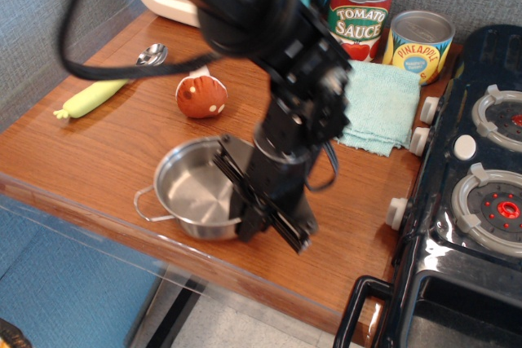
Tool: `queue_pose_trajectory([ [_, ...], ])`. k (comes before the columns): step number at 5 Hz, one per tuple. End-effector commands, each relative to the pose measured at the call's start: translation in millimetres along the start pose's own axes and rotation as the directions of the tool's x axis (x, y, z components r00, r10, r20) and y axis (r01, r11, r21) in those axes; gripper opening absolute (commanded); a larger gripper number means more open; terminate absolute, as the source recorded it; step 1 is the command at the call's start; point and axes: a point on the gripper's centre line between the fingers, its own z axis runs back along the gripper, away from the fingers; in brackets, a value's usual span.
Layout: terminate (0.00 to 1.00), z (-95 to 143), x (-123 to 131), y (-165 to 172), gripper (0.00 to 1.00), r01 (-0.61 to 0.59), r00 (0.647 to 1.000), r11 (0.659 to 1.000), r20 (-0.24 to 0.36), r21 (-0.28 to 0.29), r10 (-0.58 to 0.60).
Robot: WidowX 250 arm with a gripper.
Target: Hold the tiffin box which is near the spatula, and place it on edge of the table.
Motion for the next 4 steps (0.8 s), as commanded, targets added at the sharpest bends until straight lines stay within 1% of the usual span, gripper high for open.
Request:
queue_pose_trajectory([
  [1, 0.0, 1, 12, -13, 0.0, 0.055, 0.998, 0.999, 0.038, -0.002, -0.055],
  [2, 0.0, 14, 10, -16, 1.0, 0.05, 0.995, 0.999, 0.084, -0.003, -0.05],
  [3, 0.0, 33, 7, -8, 1.0, -0.003, 0.993, 0.999, 0.122, -0.032, 0.007],
  [4, 0.0, 58, 5, 7, 1.0, -0.079, 0.983, 0.994, 0.159, -0.074, 0.09],
])
